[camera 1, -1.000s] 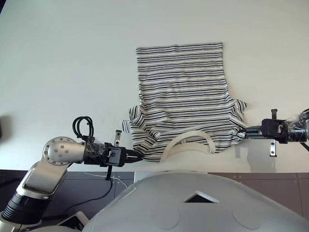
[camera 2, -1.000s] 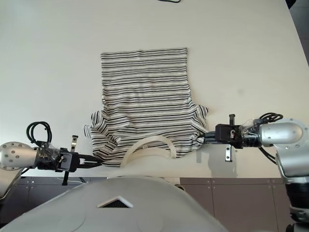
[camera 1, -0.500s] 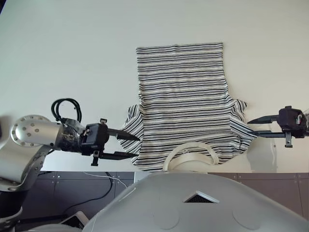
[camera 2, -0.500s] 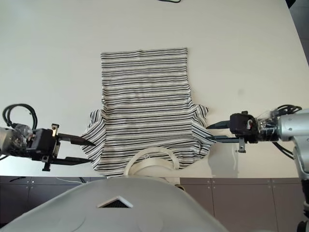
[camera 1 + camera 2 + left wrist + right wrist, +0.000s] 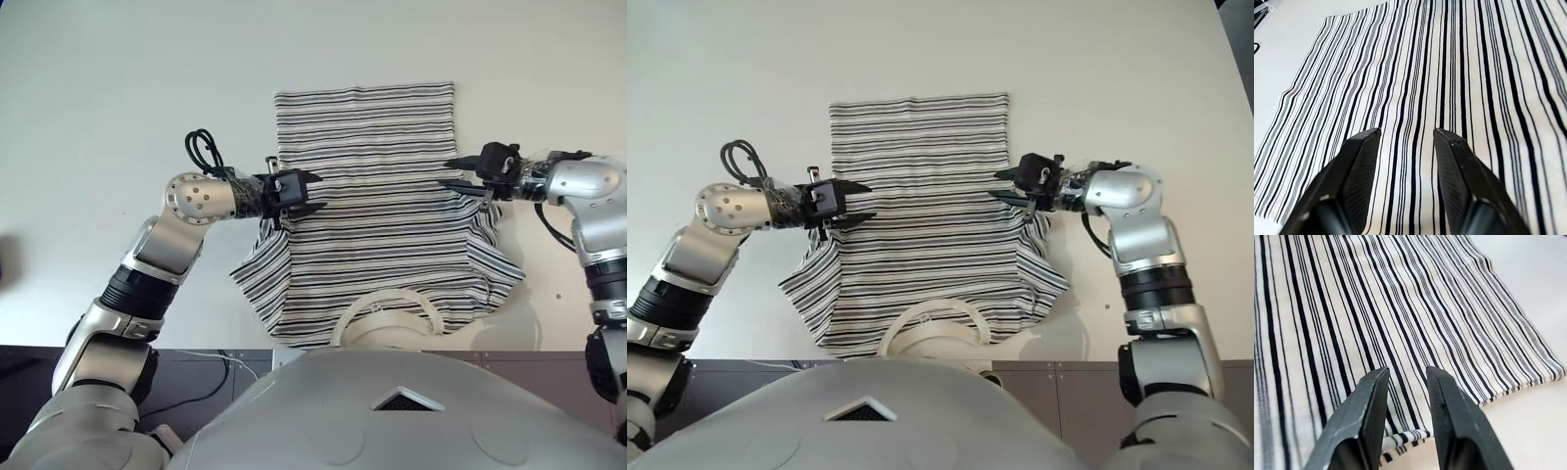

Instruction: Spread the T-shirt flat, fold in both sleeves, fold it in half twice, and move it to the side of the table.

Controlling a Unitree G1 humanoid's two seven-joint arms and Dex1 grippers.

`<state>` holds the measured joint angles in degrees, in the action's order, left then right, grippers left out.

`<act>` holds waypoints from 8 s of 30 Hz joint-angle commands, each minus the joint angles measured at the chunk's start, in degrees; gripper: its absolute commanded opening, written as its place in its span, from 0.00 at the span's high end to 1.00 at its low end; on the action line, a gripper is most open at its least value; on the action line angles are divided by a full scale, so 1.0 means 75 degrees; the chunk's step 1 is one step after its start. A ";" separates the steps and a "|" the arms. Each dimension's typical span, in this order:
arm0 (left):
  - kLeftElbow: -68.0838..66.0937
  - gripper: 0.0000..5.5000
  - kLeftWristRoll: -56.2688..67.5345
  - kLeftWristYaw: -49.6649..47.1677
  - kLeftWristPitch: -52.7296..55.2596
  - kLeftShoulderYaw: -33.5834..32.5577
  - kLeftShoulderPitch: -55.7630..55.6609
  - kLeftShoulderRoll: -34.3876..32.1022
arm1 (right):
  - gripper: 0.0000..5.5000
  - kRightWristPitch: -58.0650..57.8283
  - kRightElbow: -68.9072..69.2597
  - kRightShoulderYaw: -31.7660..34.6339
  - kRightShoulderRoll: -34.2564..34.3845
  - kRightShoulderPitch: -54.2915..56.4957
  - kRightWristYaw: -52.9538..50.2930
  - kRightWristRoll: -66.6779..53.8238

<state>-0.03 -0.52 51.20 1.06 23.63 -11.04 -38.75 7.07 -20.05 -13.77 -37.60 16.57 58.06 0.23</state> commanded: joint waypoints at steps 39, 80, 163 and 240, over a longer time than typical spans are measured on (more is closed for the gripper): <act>-0.0199 0.64 -0.0104 -0.0960 -0.1154 -0.1170 -0.0409 0.0839 | 0.75 0.1387 0.1098 0.0593 -0.1735 -0.1960 0.0801 -0.0023; 0.0247 0.64 -0.0448 -0.0518 -0.1924 -0.0626 0.1508 0.0372 | 0.75 0.1260 0.1232 0.0534 -0.1741 -0.1457 0.0803 -0.0125; 0.3542 0.98 0.1789 -0.1391 0.2282 -0.2077 0.4067 0.0677 | 0.75 -0.0762 0.2050 0.3458 0.0923 -0.3091 -0.3563 -0.1484; 0.2464 0.84 -0.0392 -0.2797 -0.0003 -0.2077 0.4407 0.1236 | 0.98 -0.5023 0.7241 0.2887 0.1783 -0.5613 -0.4277 -0.3707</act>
<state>18.22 -2.86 30.54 0.84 7.75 22.28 -29.59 -30.90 31.79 9.34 -23.07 -24.91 24.95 -28.07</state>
